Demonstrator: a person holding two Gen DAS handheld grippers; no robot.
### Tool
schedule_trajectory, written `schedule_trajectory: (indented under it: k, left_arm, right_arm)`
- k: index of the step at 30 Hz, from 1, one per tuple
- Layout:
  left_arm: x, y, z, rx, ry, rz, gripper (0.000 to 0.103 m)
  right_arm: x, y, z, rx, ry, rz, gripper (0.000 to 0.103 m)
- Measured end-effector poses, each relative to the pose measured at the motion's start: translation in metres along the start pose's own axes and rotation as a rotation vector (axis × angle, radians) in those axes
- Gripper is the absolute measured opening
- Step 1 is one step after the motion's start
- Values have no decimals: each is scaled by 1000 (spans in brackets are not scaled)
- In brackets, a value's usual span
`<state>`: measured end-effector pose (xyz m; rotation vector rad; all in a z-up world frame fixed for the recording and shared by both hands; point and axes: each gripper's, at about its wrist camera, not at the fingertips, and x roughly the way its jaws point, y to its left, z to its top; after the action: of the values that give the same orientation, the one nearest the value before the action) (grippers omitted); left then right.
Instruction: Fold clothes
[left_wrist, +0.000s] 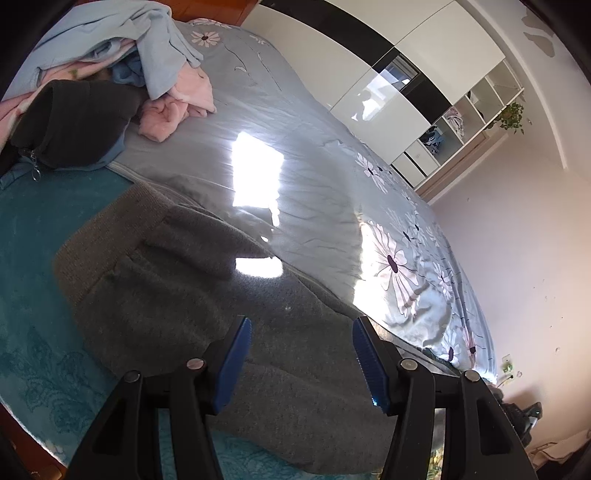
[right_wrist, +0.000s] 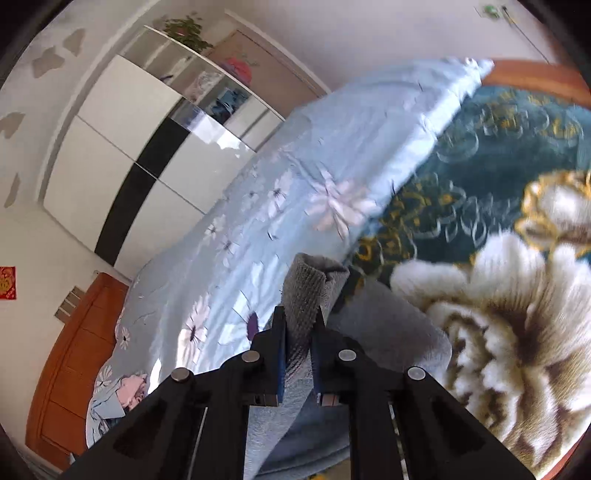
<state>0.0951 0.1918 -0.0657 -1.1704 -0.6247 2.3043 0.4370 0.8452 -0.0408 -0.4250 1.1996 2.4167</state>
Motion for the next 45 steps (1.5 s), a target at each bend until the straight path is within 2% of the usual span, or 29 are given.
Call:
schedule_trajectory:
  k: [3,7,11,14,15,16,18,21,22,24,26,27,30,32,34,36,37,39,45]
  left_arm:
    - [-2,2,1,8,-10,5,61]
    - [8,8,-3,-32,19,10,61]
    - [12,6,-7,-6,39,24,61]
    - [14,6,-7,-16,49,16,61]
    - [14,5,-7,-16,52,11,61]
    - [15,4,-9,-8,58,8,61]
    - [17,-1,-11,21,73,10,61]
    - [34,-14,-14,63,120,2,61]
    - [44,-22,-15,82,143,-6,61]
    - [66,-37,-16,122,191,-14,61]
    - [91,-46,-17,150,229,22,61]
    - [102,-47,-16,151,238,65,61]
    - [121,-44,-10,137,234,115,61]
    - [126,-37,-6,84,230,105,61]
    - [128,-29,-3,26,230,91,61]
    - [126,-26,-4,9,225,76,61]
    - [125,-28,-6,19,227,79,61]
    - [120,-35,-12,61,239,93,61]
    - [91,-88,-36,242,248,5,61]
  right_arm:
    - [4,-10,-2,15,17,-18,12]
    - [18,-33,-12,55,67,-65,12]
    - [31,-56,-21,95,118,-112,12]
    - [27,-52,-21,77,118,-110,16]
    - [21,-48,-20,62,104,-106,22]
    - [13,-44,-20,45,85,-109,33]
    - [-2,-43,-23,31,55,-128,46]
    - [-14,-55,-34,88,72,-104,50]
    - [-11,-60,-39,110,89,-85,55]
    - [-1,-66,-48,151,119,-44,59]
    - [8,-70,-54,202,135,-18,59]
    - [12,-71,-56,222,138,-14,59]
    - [19,-65,-56,215,130,-35,60]
    - [25,-61,-53,208,147,-44,60]
    - [25,-59,-52,216,141,-19,60]
    - [23,-58,-52,231,125,7,62]
    - [22,-57,-53,236,117,11,67]
    - [22,-57,-52,231,109,3,72]
    - [29,-59,-46,251,95,-21,72]
